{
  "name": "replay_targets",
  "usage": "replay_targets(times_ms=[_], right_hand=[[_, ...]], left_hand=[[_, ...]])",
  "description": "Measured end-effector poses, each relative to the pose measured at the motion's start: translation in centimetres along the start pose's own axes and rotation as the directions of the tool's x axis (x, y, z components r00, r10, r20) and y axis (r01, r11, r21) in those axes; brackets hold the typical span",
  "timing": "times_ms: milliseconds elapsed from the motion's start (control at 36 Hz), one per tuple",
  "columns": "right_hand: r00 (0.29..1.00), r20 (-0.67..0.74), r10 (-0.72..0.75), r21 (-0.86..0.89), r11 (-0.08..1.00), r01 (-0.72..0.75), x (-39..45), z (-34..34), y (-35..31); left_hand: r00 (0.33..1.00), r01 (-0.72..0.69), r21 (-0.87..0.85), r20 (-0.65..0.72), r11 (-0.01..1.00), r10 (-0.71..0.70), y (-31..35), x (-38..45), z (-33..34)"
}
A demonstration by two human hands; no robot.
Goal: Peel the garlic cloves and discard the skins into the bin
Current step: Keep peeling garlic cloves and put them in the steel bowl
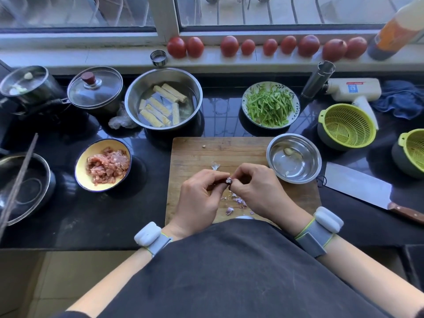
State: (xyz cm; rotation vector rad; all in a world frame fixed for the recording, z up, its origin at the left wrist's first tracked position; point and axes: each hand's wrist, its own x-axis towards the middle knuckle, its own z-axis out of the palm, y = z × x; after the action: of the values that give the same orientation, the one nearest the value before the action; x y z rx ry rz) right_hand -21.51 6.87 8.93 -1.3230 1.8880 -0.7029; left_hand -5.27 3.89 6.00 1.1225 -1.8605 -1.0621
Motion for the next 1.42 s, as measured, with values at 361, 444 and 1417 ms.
replay_targets(times_ms=[361,444,1417], right_hand=[[0.98,0.105,0.168,0.112,0.977,-0.18,0.5,0.1,1.8],[0.958,0.108,0.265,-0.126,0.96,-0.251,0.6,0.6,3.3],[0.986,0.164,0.034,0.587,0.8,-0.125,-0.5,0.8,0.8]], left_hand=[[0.763,0.547,-0.771,0.298,0.326,-0.574,-0.3,0.0,-0.1],[0.729,0.571,-0.788,0.361,0.228,-0.581,-0.4,0.0,-0.1],[0.92,0.387,-0.409,0.109,0.827,-0.376,0.3,-0.3,0.1]])
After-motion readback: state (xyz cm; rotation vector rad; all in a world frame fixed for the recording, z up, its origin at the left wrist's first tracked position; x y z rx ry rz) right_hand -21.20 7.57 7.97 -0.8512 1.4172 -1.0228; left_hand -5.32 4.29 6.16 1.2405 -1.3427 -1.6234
